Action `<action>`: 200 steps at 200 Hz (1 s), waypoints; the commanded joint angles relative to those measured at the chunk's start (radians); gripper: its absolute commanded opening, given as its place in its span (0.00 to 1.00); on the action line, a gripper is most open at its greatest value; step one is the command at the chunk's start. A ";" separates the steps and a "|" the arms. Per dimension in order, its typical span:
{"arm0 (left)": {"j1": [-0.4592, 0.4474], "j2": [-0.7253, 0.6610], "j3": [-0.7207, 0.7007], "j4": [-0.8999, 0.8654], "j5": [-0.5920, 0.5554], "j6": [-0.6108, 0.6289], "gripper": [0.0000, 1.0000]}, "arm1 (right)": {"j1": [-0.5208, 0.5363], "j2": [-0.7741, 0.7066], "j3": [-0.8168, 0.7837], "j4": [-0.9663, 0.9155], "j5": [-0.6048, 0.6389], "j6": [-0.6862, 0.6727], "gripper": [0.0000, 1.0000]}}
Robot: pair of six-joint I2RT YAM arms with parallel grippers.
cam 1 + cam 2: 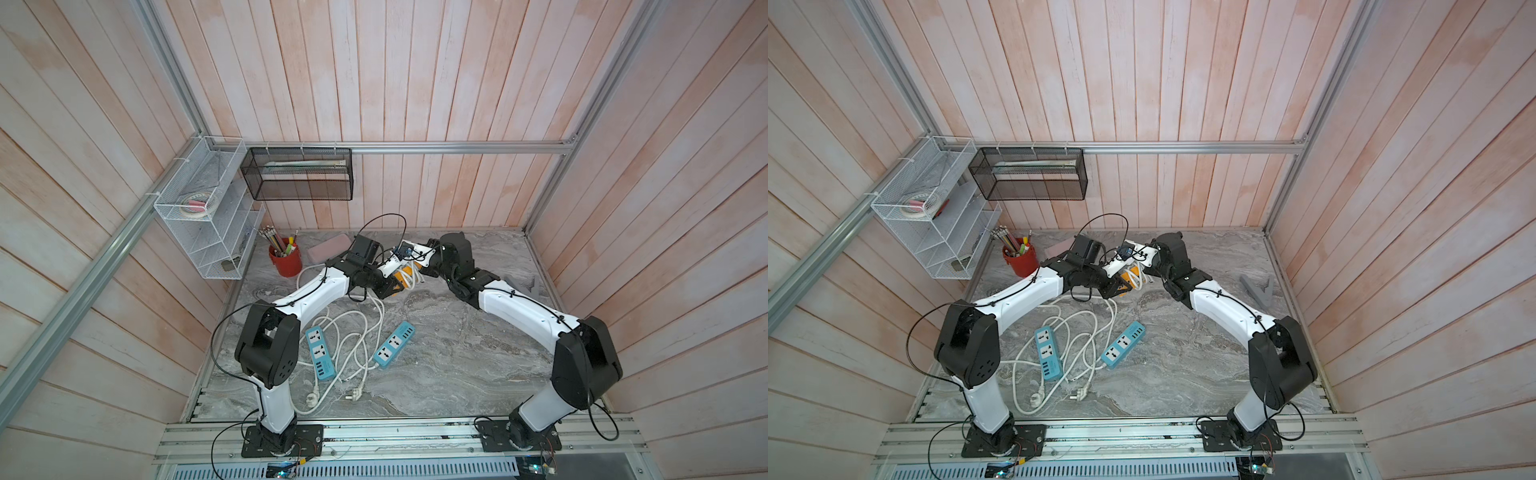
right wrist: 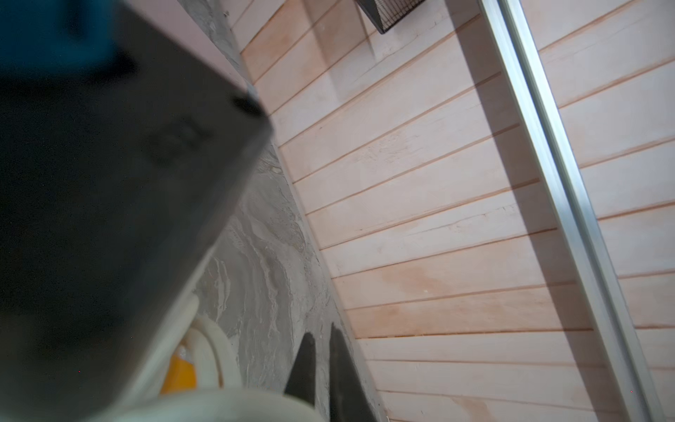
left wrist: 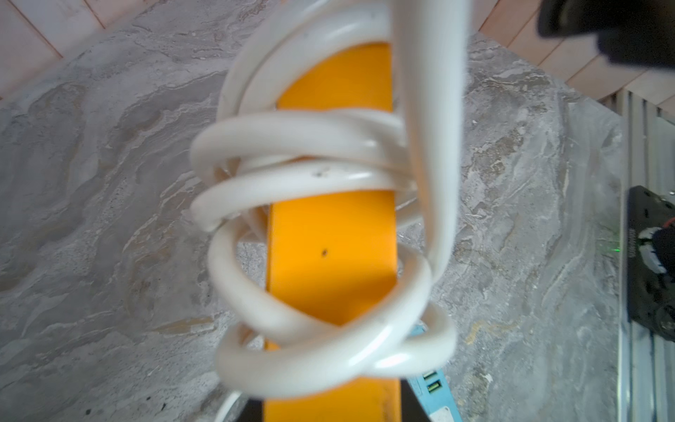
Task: Wrap the cord around the power strip
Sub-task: Wrap the power cord around the power strip.
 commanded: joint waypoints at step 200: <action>0.037 -0.099 -0.064 -0.181 0.665 0.269 0.00 | -0.307 0.060 -0.007 -0.279 -0.794 0.239 0.28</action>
